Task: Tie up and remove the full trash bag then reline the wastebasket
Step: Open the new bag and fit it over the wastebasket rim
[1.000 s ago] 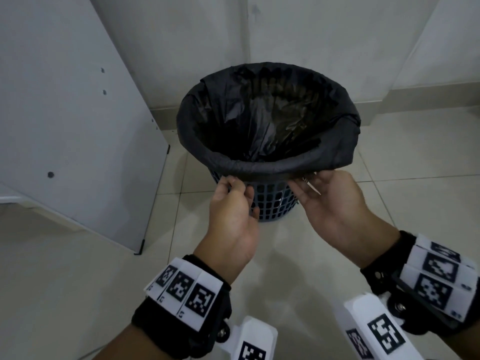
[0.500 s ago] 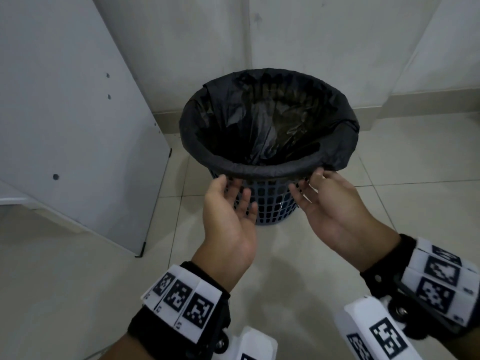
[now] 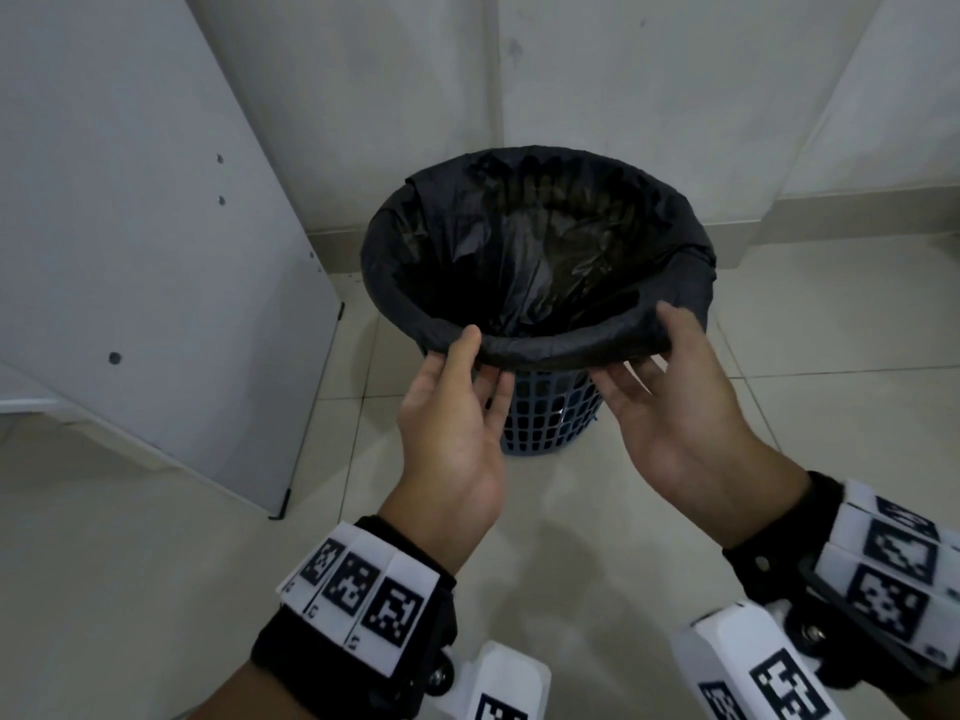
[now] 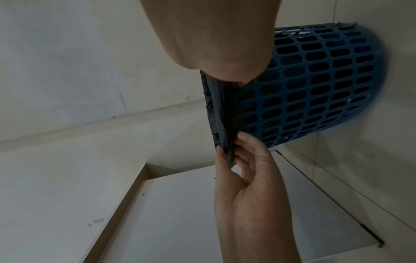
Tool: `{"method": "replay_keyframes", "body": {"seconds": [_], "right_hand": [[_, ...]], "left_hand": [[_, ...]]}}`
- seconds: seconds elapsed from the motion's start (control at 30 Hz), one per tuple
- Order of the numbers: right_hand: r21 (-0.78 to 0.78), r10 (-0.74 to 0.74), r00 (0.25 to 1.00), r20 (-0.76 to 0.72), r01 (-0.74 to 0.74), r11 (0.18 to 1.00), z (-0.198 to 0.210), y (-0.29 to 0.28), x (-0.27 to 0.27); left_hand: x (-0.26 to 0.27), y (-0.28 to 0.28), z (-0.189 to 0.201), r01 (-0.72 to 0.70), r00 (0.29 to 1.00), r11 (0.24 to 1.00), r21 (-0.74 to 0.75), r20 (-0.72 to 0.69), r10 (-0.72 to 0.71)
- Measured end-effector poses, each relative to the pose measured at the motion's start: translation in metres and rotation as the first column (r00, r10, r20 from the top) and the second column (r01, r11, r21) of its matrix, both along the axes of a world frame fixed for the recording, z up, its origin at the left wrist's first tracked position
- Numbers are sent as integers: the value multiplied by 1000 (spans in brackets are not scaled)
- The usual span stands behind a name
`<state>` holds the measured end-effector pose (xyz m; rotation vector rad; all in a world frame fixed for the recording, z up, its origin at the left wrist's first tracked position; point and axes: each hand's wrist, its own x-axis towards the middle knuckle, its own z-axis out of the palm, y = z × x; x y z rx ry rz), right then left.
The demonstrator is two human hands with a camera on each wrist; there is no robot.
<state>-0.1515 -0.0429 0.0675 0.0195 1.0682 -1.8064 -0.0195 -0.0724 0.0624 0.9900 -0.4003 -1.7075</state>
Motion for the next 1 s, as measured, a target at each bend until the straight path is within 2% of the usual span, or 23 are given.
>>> {"method": "replay_keyframes", "body": {"seconds": [0.17, 0.33, 0.5, 0.73, 0.87, 1.0], "right_hand": [[37, 60, 998, -22, -59, 998, 0, -5, -6], [33, 82, 995, 55, -84, 996, 10, -10, -22], [48, 88, 995, 47, -90, 995, 12, -12, -33], [63, 135, 990, 28, -137, 989, 13, -16, -39], [44, 131, 990, 42, -133, 990, 14, -18, -43], [40, 137, 990, 23, -137, 990, 14, -18, -43]], "left_hand": [[6, -8, -1, -11, 997, 1000, -21, -80, 9], [10, -13, -3, 1, 996, 1000, -29, -88, -3], [10, -13, -3, 38, 994, 999, -31, -97, -41], [16, -17, -3, 100, 995, 995, 4, -22, -100], [26, -26, -3, 79, 995, 995, 66, 48, -82], [36, -46, 3, 55, 997, 995, 88, 43, -59]]}}
